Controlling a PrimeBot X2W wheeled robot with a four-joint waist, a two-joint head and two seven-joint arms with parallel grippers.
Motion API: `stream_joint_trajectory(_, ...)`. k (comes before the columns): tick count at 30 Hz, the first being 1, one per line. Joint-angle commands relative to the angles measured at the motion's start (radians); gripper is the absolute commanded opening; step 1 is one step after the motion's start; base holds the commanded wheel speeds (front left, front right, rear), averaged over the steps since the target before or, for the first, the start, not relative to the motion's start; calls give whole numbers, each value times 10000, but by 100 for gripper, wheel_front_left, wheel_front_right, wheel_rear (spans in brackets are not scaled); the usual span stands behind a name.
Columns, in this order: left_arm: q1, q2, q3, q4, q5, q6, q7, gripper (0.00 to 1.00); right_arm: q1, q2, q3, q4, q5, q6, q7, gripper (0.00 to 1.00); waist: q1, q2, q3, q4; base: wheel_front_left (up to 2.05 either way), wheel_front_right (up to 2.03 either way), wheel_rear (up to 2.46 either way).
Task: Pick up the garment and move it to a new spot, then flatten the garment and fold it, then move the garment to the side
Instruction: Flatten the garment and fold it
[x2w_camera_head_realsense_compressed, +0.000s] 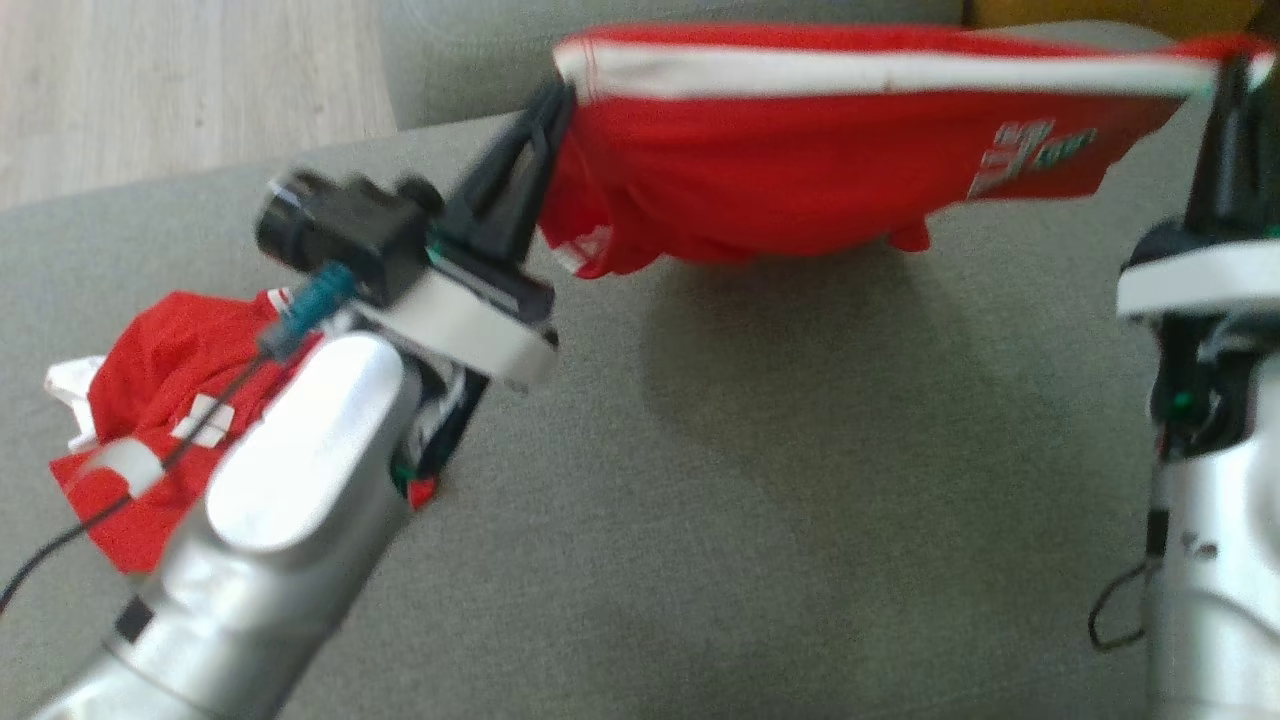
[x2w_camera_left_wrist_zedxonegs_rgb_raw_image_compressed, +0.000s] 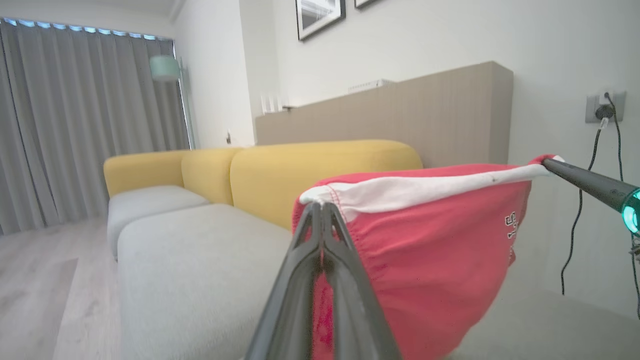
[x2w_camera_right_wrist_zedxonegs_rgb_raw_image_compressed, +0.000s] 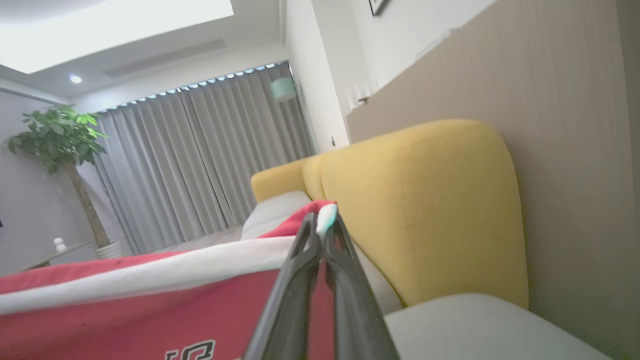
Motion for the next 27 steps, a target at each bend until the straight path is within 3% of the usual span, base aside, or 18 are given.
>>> stream_joint_trajectory(1,-691,173,547,-205,26,57,-144,0,-588,-51,220,-462,-53,-7,90,0,1,-1,-209,-24,0,0,0)
stream_joint_trajectory(8,-1252,255,894,-257,60,306,-269,0,-1152,-51,411,-1258,-449,-7,329,0,1,-1,-754,-88,0,0,0)
stream_joint_trajectory(20,-255,838,1047,-2788,-506,921,1062,0,-163,-51,74,-3685,-975,-7,1640,0,1,-1,-339,-129,0,0,0)
stream_joint_trajectory(23,-751,869,1032,-2620,-576,787,1450,0,-751,-51,146,-3439,-832,-7,1909,0,1,-1,164,-157,0,0,0)
stream_joint_trajectory(27,-1739,929,1055,-1631,-558,391,1665,0,-2249,-51,27,-2102,-244,-7,1942,0,1,-1,1013,-284,0,0,0)
